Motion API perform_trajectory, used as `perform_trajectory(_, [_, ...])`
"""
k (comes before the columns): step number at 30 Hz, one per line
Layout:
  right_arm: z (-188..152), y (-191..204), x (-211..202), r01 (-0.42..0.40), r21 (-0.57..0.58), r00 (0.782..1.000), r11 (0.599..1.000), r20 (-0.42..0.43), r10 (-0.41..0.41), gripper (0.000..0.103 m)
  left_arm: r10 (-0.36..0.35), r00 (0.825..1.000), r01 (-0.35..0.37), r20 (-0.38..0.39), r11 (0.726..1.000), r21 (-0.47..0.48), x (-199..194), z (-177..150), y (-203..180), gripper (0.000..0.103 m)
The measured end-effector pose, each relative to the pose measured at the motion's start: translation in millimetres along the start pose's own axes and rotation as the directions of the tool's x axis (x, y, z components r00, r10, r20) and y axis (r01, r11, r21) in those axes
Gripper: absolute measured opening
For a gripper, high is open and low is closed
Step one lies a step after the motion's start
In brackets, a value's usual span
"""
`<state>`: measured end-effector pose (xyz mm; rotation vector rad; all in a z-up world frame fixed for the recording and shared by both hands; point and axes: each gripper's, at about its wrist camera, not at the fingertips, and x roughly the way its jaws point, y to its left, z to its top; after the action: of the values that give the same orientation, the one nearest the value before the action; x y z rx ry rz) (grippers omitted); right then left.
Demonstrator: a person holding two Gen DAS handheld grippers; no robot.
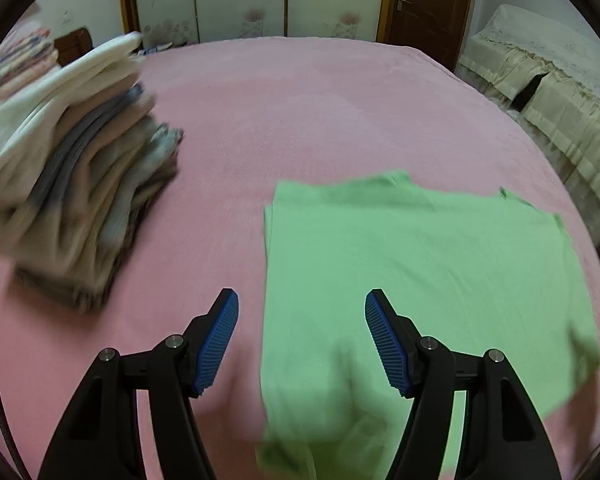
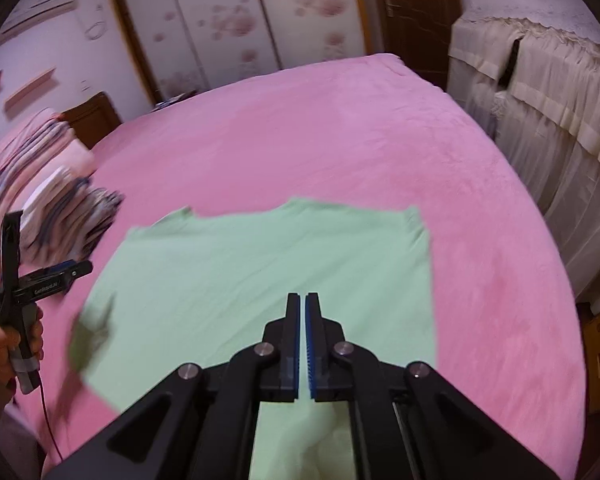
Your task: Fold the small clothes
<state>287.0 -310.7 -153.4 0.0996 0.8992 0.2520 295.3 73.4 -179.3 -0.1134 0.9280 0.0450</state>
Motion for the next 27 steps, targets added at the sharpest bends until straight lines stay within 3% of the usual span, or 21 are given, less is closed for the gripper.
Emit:
perform_trajectory(4, [-36, 13, -4, -0.033, 0.034, 0.999, 0.999, -0.016, 0.033, 0.002, -0.083, 0.996, 0.082, -0.016, 0.994, -0.079, -14, -43, -6, 0.065])
perform_trajectory(9, [-75, 20, 4, -0.070, 0.091, 0.997, 0.993, -0.039, 0.074, 0.002, -0.173, 0.985, 0.170, -0.028, 0.982, -0.081, 0, -87, -52, 0.065])
perform_trajectory(14, [-95, 8, 17, -0.017, 0.132, 0.997, 0.991, -0.071, 0.027, 0.002, -0.102, 0.994, 0.098, -0.025, 0.985, -0.141, 14, -101, -35, 0.065])
perform_trajectory(19, [-103, -31, 12, 0.121, 0.170, 0.991, 0.978, -0.075, -0.110, 0.002, -0.041, 0.999, 0.038, -0.007, 0.972, -0.230, 12, -105, 18, 0.065])
perform_trajectory(21, [-108, -47, 3, 0.162, 0.193, 0.986, 0.968, -0.067, -0.152, 0.002, 0.014, 1.000, -0.021, -0.028, 0.964, -0.265, 12, -112, 37, 0.065])
perform_trajectory(24, [-116, -59, -10, 0.186, 0.222, 0.982, 0.957, -0.058, -0.177, 0.002, -0.007, 1.000, -0.003, -0.029, 0.943, -0.334, 7, -124, 61, 0.065])
perform_trajectory(27, [-121, -63, -20, 0.201, 0.231, 0.980, 0.952, -0.049, -0.195, 0.002, 0.001, 1.000, -0.011, -0.031, 0.938, -0.346, 0, -131, 68, 0.065])
